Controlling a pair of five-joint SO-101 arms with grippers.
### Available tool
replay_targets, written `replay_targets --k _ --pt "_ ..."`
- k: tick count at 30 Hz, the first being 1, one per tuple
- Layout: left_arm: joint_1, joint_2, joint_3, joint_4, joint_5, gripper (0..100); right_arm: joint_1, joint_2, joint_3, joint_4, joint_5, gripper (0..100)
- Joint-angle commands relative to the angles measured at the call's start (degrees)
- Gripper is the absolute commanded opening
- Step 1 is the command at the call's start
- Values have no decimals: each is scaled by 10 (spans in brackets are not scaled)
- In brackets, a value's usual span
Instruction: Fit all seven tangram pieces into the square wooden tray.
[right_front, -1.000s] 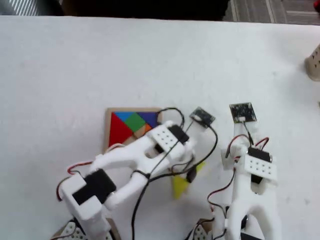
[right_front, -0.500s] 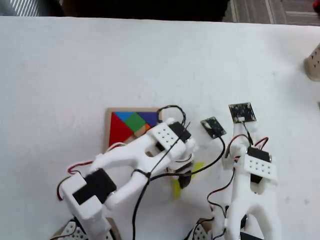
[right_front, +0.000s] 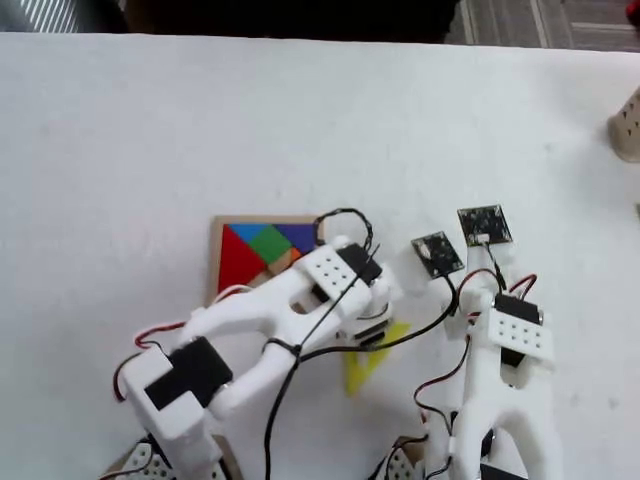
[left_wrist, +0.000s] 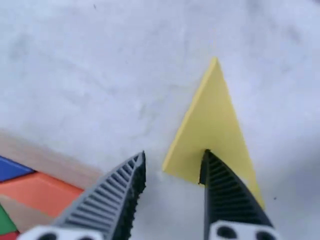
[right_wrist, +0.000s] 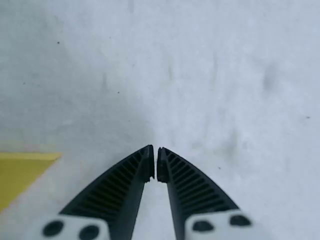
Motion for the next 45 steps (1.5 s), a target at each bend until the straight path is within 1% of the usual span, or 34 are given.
replay_targets --k 1,4,9,11,14,20,23,25,27,30,35,39,45 --pt "-7 -6 -24 -11 34 201 -6 -11 -3 -7 9 20" --pt "-7 -10 -29 -11 83 225 -6 -11 -3 -7 9 20" --pt "-8 -9 -24 -9 193 329 -6 -11 -3 -7 9 20" --pt "-14 -6 -24 10 222 356 -6 -11 -3 -7 9 20" --pt "-15 -5 -25 33 205 359 -6 -11 -3 -7 9 20" --pt "-29 -4 -23 27 149 321 -6 -11 -3 -7 9 20" --pt "-27 -4 -5 4 147 299 -6 -11 -3 -7 9 20" --pt "-26 -4 14 -26 147 298 -6 -11 -3 -7 9 20" --pt "-26 -4 24 -40 147 298 -6 -11 -3 -7 9 20" --pt "-21 -5 20 -38 147 299 -6 -11 -3 -7 9 20" --pt "17 -10 16 -21 147 299 -6 -11 -3 -7 10 20" --pt "14 -6 8 -11 147 300 -6 -11 -3 -7 10 20" --pt "0 -5 13 -11 149 405 -6 -11 -3 -7 10 20"
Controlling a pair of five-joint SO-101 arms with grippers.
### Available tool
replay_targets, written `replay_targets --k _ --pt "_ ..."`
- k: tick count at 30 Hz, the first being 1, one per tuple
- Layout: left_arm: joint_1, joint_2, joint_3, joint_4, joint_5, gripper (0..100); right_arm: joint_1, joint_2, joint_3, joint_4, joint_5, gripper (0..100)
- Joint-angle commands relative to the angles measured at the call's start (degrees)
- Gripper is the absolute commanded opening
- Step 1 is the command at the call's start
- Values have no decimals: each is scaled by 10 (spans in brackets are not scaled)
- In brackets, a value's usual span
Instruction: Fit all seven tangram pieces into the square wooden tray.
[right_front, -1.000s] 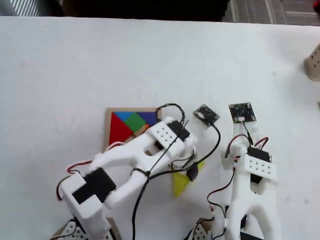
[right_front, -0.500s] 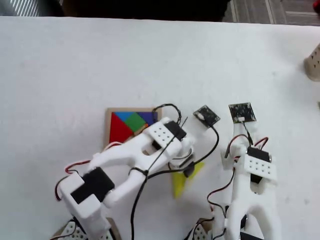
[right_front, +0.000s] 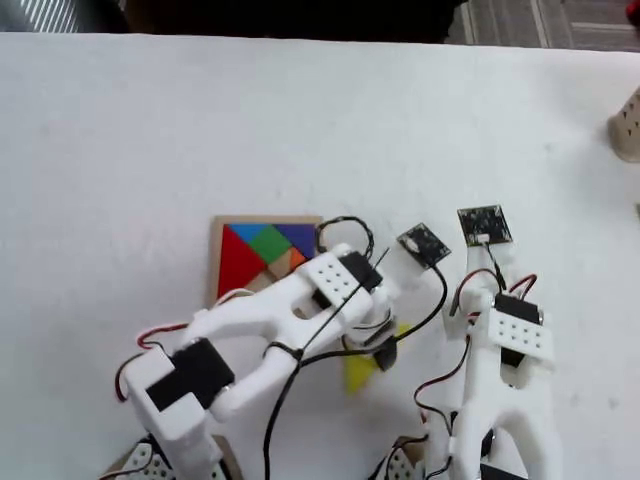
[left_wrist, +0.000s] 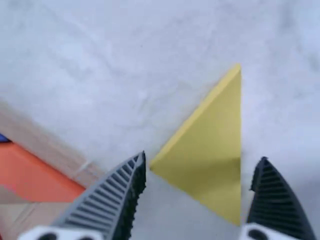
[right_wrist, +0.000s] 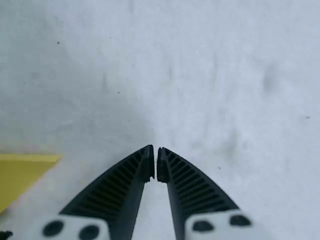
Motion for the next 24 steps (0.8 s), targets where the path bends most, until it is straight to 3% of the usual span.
replay_targets --k 1,9,14,24 --pt "-12 -5 -11 3 -4 413 -6 -11 -3 -7 10 20" --pt "-40 -10 -18 4 -7 410 -6 -11 -3 -7 10 20" --pt "-42 -4 -31 14 -59 408 -6 -11 -3 -6 10 20" --pt "-43 43 -53 -4 -62 408 -6 -11 -3 -6 10 20"
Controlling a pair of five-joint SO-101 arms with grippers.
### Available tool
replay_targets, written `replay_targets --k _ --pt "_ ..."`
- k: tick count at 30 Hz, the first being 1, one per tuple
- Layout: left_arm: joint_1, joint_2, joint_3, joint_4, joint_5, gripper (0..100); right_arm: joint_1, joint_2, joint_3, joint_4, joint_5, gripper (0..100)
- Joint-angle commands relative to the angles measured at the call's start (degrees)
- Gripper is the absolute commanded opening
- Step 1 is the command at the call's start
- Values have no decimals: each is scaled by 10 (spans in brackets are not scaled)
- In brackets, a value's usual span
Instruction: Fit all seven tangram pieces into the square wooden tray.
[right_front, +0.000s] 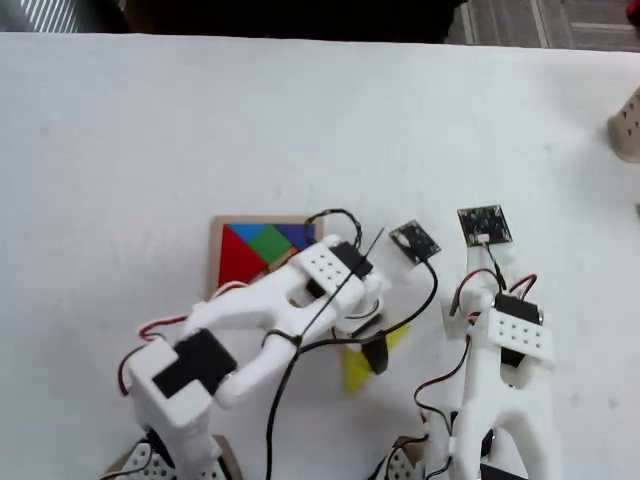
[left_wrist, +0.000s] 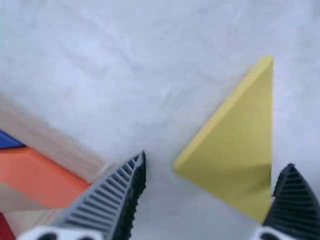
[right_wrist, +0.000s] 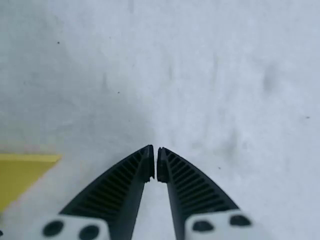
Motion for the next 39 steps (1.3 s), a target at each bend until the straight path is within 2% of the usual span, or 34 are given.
replay_targets --k 1,8,17,21,27,33,39 --pt "-9 30 -62 4 -5 408 -6 -11 -3 -6 10 20" --pt "-15 53 -96 19 -5 408 -6 -11 -3 -6 10 20" --pt "-34 -21 -91 36 -6 408 -6 -11 -3 -6 10 21" --pt "-49 -19 -85 32 -40 408 -6 -11 -3 -6 10 21" --pt "-30 5 -27 -27 -41 408 -6 -11 -3 -6 10 21" --pt "0 18 -33 -9 -40 408 -6 -12 -3 -6 10 21" --pt "1 20 -33 -9 -40 408 -6 -12 -3 -6 10 20"
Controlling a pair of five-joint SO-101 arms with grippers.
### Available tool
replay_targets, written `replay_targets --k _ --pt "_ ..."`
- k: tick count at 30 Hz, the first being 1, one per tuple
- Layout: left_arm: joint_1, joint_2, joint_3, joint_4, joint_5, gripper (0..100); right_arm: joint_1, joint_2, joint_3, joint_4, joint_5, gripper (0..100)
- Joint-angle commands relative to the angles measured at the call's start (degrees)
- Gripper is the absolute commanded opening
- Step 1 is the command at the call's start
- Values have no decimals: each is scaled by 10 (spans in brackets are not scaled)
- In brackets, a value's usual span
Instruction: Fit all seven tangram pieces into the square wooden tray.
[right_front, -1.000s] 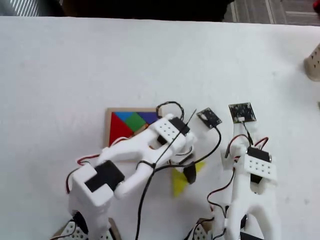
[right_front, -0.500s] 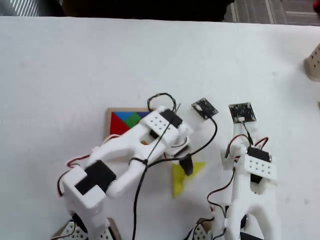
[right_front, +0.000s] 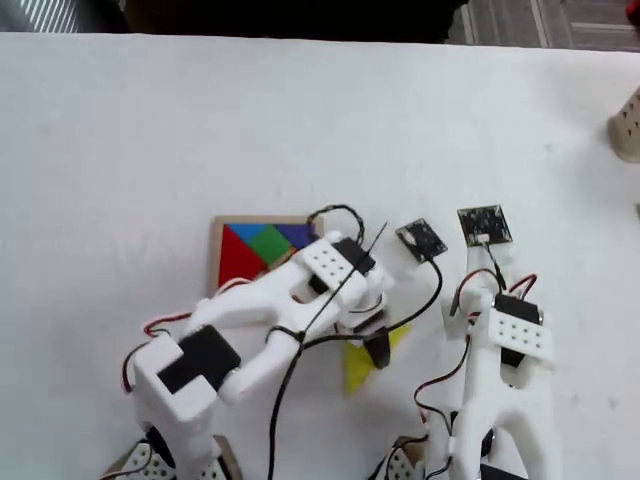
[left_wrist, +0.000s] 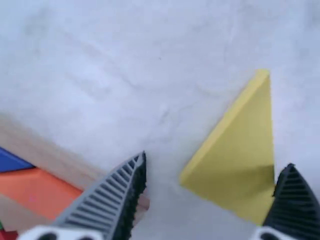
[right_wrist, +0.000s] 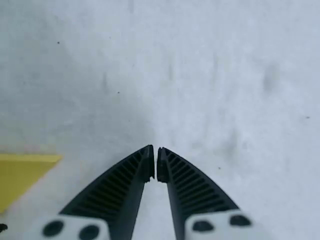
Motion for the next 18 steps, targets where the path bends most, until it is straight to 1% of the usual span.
replay_targets --k 1,5,8,13,18 --pt "6 0 -7 3 -4 408 -6 -12 -3 -6 10 20" --pt "7 0 -7 5 -3 407 -6 -12 -3 -6 10 20" --pt "17 1 -2 25 29 407 -6 -12 -3 -6 10 20" --pt "25 1 2 24 71 407 -6 -12 -3 -6 10 20" --pt "47 1 2 25 164 407 -6 -12 -3 -6 10 20"
